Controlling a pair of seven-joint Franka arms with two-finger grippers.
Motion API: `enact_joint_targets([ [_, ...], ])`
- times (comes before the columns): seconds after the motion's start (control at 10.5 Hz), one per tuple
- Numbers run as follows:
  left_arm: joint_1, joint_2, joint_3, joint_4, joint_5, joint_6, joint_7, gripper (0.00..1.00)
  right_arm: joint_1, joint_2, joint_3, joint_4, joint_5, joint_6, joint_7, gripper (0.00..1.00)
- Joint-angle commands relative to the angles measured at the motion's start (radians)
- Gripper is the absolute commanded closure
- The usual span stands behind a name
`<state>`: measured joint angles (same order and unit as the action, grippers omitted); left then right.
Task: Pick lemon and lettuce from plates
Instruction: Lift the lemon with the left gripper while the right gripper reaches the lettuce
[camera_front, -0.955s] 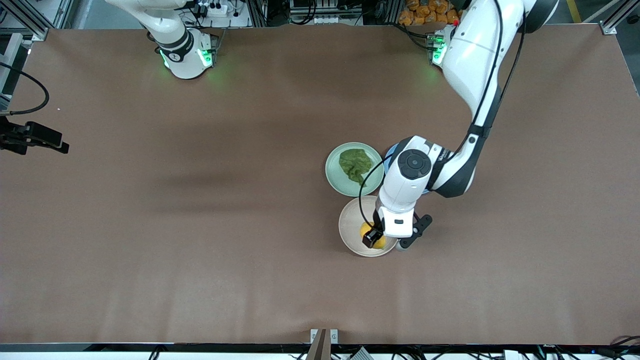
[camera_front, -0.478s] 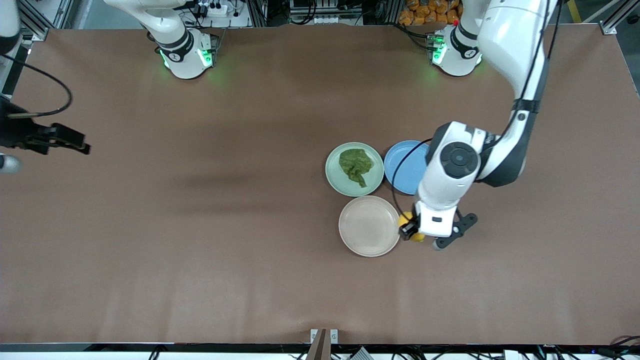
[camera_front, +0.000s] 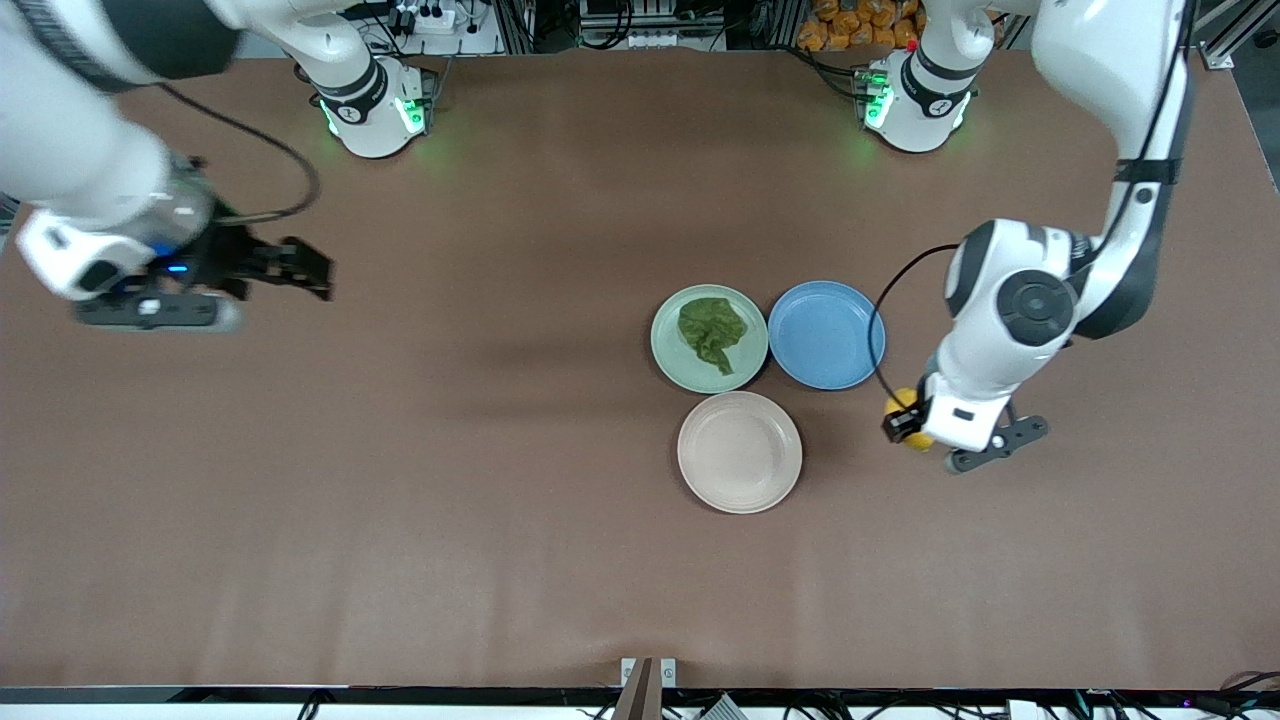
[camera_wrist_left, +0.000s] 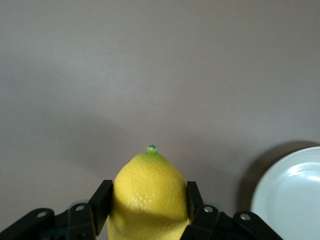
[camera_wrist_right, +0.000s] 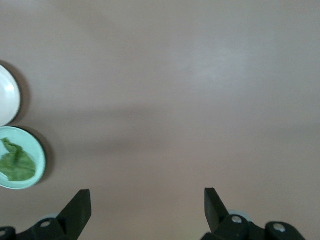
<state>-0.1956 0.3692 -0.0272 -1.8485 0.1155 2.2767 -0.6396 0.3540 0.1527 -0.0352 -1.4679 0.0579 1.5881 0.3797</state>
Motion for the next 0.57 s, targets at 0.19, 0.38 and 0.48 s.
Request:
enact_joint_targets([
  [0.19, 0.126, -0.046, -0.011, -0.092, 0.007, 0.003, 0.263, 1.0, 0.265, 0.204, -0.009, 0.01, 0.0, 0.281, 0.442, 0.0],
  [0.38, 0.171, -0.033, -0.01, -0.121, 0.007, 0.006, 0.392, 1.0, 0.371, 0.331, -0.011, 0.056, -0.007, 0.34, 0.563, 0.0],
  [0.48, 0.185, -0.021, -0.01, -0.12, 0.007, 0.006, 0.447, 1.0, 0.425, 0.411, -0.011, 0.087, -0.009, 0.407, 0.665, 0.0],
])
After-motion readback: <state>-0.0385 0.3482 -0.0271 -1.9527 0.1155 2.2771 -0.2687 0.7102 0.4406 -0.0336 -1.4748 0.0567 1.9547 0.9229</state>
